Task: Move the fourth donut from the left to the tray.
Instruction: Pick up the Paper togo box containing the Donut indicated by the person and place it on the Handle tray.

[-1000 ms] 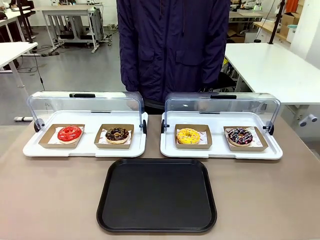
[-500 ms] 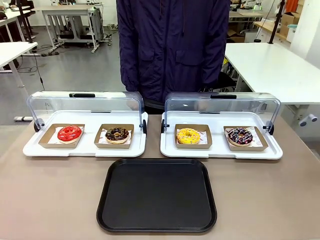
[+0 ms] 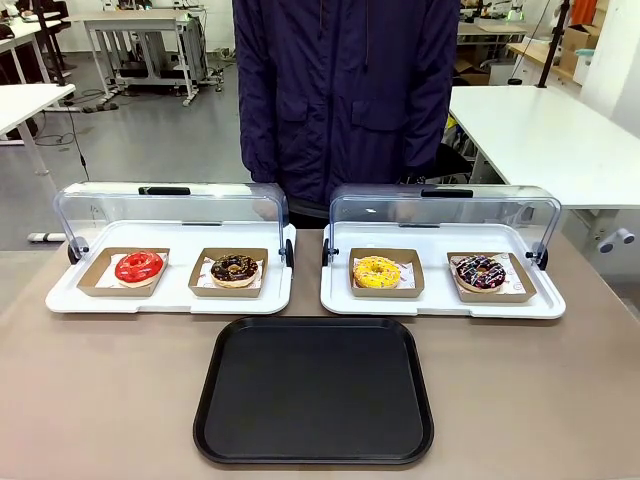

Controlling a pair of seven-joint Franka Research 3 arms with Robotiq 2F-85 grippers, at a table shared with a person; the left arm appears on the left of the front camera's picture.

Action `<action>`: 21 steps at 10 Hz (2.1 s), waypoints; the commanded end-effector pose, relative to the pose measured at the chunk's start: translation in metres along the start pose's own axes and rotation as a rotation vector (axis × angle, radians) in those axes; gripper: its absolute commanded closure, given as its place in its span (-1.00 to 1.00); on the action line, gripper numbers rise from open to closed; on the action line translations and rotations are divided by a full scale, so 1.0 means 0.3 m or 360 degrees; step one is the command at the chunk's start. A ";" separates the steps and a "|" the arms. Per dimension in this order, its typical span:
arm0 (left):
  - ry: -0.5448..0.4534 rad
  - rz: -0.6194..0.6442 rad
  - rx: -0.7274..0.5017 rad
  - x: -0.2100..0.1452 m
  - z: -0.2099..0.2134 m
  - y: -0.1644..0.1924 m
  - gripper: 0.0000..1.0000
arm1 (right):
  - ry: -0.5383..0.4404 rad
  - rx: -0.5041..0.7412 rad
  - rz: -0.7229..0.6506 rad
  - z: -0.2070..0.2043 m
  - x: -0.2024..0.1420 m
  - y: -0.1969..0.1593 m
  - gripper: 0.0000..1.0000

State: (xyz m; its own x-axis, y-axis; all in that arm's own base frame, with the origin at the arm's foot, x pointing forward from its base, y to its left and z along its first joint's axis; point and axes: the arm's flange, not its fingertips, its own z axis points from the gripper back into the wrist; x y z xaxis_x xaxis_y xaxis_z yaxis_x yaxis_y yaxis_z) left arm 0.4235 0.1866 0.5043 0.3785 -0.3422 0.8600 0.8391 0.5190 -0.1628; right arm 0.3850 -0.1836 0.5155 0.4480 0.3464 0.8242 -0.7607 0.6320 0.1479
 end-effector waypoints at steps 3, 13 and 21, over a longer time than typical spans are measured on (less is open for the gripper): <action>-0.0037 -0.0014 -0.0010 -0.002 -0.004 -0.001 -1.00 | -0.0046 0.0003 0.0040 -0.002 0.005 -0.009 -1.00; -0.0037 -0.0014 -0.0010 -0.002 -0.004 -0.001 -1.00 | -0.0046 0.0003 0.0040 -0.002 0.005 -0.009 -1.00; -0.0037 -0.0014 -0.0010 -0.002 -0.004 -0.001 -1.00 | -0.0046 0.0003 0.0040 -0.002 0.005 -0.009 -1.00</action>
State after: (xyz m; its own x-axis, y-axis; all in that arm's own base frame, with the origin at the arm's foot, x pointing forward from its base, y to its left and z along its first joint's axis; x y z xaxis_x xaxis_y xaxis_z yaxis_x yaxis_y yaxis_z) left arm 0.4233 0.1867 0.5043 0.3785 -0.3420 0.8601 0.8392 0.5188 -0.1631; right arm 0.3845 -0.1841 0.5154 0.4476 0.3466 0.8243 -0.7609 0.6319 0.1475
